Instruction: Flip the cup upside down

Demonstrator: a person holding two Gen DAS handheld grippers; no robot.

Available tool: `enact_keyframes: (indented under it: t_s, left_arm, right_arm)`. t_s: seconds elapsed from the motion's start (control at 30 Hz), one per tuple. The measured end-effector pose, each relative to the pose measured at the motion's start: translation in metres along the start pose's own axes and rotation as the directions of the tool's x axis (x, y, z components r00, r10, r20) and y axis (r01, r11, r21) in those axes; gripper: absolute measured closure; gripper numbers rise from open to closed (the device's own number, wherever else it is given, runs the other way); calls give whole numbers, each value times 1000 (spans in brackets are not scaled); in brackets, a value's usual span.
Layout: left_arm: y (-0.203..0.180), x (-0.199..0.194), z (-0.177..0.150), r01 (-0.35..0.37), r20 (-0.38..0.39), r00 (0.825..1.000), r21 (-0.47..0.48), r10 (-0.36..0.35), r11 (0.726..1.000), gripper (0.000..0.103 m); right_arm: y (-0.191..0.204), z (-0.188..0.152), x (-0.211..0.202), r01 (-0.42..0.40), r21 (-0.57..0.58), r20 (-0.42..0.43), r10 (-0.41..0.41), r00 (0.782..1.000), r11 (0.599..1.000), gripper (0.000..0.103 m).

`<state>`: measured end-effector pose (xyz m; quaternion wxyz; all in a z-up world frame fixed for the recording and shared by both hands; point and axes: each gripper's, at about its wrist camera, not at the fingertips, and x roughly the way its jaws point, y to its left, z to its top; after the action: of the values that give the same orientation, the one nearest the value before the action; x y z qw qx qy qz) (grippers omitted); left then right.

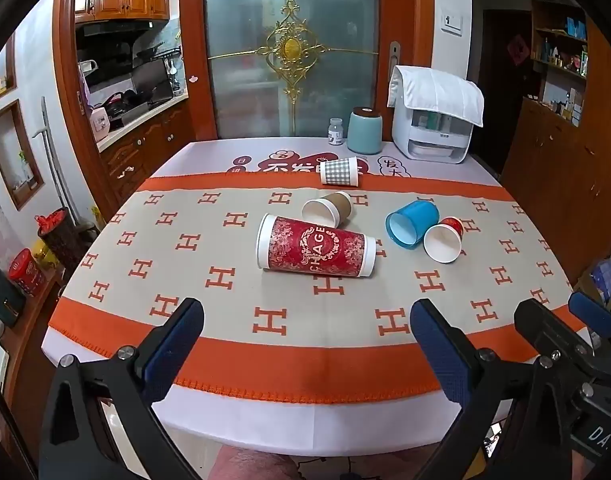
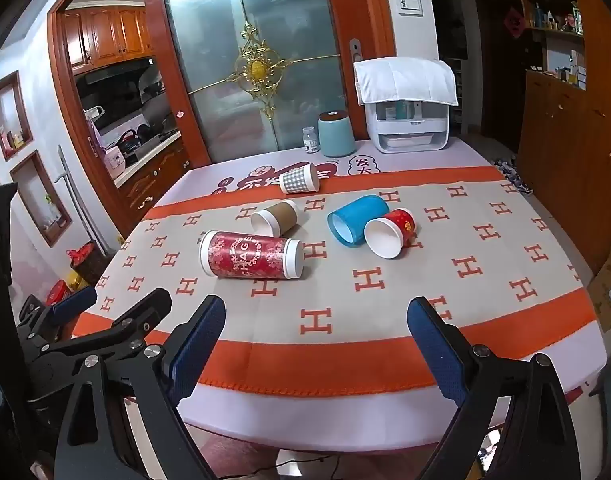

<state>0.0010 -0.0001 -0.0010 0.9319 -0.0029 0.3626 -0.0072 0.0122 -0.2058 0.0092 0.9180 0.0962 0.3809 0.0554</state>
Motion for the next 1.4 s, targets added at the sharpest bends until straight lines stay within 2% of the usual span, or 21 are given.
enact_keyframes:
  t_s: [0.13,0.47,0.73,1.4]
  left_arm:
    - [1,3,3,28,-21,999,-4,-28,1000,1]
    - [8,5,1,27,-9,1000,-15,-28,1000,1]
    - [-2,-5,-2,18,15,1000,-5,-18,1000,1]
    - [-4,-12,-1,13,9,1000,-3,-13,1000,1]
  right_arm:
    - [0,0,0,10,-9,6,-9,1000,1000,9]
    - [-2,-1,-3,2,-4,8,-2,1000,1000,9]
    - [-7,-1,-9,-3,-1,14,3,1000,1000,9]
    - [-6,-2,-14,-4,6,21,4,1000,1000,9]
